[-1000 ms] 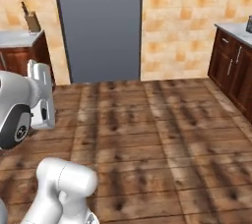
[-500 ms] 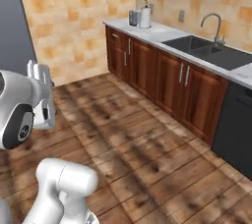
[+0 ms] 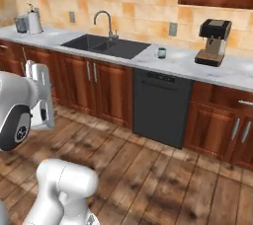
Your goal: Clear the mugs and bowl far away from the sink.
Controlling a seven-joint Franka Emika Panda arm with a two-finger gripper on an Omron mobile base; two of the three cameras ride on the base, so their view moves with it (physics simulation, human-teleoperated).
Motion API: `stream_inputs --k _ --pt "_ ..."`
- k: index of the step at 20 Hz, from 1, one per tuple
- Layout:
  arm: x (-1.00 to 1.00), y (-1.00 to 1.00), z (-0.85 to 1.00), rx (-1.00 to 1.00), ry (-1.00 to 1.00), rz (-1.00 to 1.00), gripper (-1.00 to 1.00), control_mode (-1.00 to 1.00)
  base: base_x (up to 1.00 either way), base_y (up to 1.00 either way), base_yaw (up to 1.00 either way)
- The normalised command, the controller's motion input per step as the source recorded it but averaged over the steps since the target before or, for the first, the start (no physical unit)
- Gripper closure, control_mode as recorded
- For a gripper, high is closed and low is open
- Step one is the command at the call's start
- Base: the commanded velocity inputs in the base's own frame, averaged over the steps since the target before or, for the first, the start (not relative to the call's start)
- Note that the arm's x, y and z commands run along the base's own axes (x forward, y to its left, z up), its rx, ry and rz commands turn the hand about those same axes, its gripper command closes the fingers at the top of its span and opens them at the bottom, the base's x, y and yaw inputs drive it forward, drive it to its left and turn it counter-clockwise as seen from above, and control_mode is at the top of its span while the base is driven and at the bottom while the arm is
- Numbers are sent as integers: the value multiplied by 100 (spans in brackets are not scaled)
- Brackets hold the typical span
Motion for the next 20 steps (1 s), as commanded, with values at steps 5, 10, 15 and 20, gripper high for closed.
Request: stream_inputs --k 5,10,15,20 --pt "0 0 0 0 0 0 -100 100 100 79 -51" --pt "0 0 0 0 0 0 -100 100 100 77 -18" --pt "0 0 0 0 0 0 -100 100 100 28 -17" --pt "0 0 0 0 0 0 -100 100 100 -1 -35"
